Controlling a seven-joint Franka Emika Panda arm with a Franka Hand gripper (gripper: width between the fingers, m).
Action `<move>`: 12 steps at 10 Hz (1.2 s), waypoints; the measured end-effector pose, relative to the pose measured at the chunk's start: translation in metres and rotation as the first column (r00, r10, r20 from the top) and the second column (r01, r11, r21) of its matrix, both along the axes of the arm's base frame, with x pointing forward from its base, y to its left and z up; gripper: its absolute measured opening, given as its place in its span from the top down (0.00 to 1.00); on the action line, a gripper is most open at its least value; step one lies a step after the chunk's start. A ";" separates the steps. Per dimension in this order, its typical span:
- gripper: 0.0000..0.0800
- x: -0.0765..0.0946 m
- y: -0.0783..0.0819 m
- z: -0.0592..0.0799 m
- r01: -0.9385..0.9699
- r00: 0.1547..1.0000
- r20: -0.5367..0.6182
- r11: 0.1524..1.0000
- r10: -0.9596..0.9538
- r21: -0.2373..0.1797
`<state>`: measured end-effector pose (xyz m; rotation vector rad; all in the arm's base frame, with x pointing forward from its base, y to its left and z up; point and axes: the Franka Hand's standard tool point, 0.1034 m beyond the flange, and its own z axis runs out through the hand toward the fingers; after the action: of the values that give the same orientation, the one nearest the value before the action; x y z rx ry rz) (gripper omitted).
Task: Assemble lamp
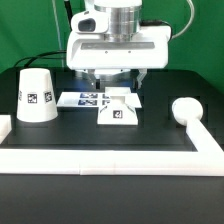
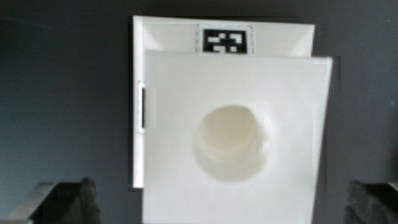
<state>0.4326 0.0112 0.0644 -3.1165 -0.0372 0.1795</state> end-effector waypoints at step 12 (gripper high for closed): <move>0.33 -0.010 0.005 -0.018 -0.023 0.999 -0.027 1.000 0.023 0.003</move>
Offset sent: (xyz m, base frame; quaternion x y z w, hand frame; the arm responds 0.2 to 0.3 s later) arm -0.0081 -0.0044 -0.0140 -0.0095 0.0087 0.0038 0.9999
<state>0.4228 0.0162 0.0464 -3.1114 -0.0732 0.2214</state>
